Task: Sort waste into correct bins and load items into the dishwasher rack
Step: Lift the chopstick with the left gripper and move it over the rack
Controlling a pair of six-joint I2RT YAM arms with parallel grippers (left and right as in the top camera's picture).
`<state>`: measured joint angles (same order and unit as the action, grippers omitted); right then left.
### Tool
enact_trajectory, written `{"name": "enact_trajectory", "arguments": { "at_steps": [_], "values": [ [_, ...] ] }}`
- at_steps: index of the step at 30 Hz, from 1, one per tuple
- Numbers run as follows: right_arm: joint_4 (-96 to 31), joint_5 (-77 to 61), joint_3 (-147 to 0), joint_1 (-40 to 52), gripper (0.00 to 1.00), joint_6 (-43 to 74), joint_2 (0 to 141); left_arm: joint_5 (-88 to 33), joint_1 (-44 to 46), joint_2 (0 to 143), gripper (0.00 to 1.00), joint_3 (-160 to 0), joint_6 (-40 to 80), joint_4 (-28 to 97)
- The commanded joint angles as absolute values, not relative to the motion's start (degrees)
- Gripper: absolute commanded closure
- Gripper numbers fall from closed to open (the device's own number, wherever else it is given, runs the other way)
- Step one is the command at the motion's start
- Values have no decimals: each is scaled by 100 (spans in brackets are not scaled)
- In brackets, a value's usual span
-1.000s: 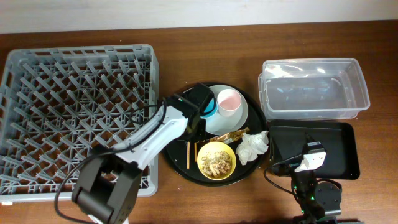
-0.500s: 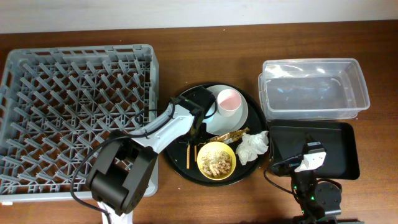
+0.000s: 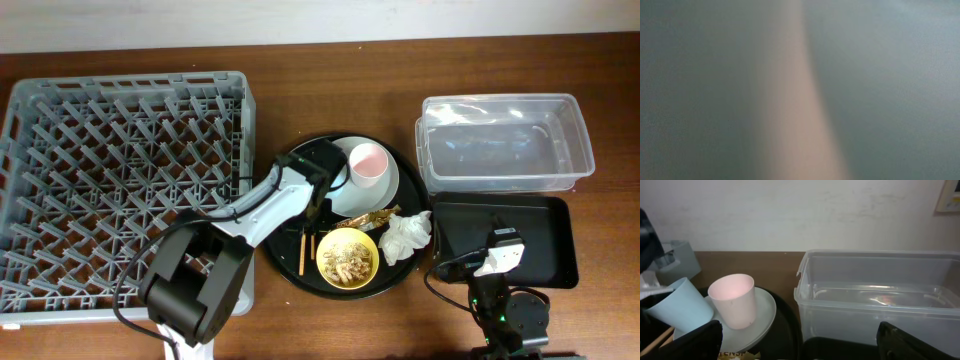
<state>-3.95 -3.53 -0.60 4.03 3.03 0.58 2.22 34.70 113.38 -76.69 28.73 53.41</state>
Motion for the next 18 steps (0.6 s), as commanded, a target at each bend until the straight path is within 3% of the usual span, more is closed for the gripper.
{"name": "enact_trajectory", "arguments": {
  "at_steps": [1, 6, 9, 13, 18],
  "values": [
    [-425, -322, -32, 368, 1, 349, 32, 349, 3472, 10868, 100, -8302, 2862, 5570],
    [-425, -322, -32, 368, 1, 349, 32, 1061, 3358, 9937, 100, -8342, 2862, 5920],
    [-427, -320, -32, 368, 1, 349, 32, 1903, 2630, 9494, 100, -8342, 2801, 6497],
    [-427, -322, -32, 368, 1, 349, 32, 1914, 1625, 9470, 100, -8340, 2095, 6834],
    [-427, -322, -32, 368, 1, 349, 32, 1831, 1549, 9529, 100, -8200, 1573, 6552]
  ]
}}
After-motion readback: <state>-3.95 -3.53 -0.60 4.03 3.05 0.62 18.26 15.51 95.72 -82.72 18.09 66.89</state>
